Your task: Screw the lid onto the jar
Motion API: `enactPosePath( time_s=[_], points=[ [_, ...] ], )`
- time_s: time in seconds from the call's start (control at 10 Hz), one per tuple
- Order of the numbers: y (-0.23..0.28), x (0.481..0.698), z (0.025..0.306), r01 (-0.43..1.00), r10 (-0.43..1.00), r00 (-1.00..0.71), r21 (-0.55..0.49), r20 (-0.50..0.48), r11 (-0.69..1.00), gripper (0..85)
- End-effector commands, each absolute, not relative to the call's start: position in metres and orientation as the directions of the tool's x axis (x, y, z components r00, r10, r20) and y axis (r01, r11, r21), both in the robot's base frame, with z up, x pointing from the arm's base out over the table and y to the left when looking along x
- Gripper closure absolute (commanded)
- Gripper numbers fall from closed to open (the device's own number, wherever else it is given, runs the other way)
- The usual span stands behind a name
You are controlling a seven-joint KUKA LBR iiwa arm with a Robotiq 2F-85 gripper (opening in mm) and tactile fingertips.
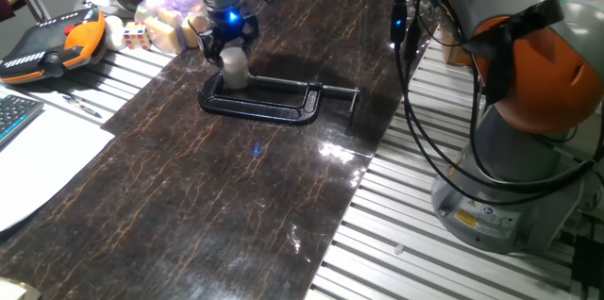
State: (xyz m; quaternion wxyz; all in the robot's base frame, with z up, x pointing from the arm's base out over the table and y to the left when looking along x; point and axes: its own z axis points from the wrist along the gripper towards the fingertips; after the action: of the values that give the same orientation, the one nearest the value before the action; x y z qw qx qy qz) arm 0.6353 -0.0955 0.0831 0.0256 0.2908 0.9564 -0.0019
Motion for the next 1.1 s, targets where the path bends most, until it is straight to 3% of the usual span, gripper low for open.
enactPosePath(
  time_s=[0.0,1.0],
  points=[
    [-0.0954,0.6355,0.0823,0.739,0.739,-0.672,0.02,-0.043,0.674,39.7],
    [-0.095,0.6362,0.0813,0.933,0.933,-0.359,0.03,-0.038,0.36,42.0]
  ],
)
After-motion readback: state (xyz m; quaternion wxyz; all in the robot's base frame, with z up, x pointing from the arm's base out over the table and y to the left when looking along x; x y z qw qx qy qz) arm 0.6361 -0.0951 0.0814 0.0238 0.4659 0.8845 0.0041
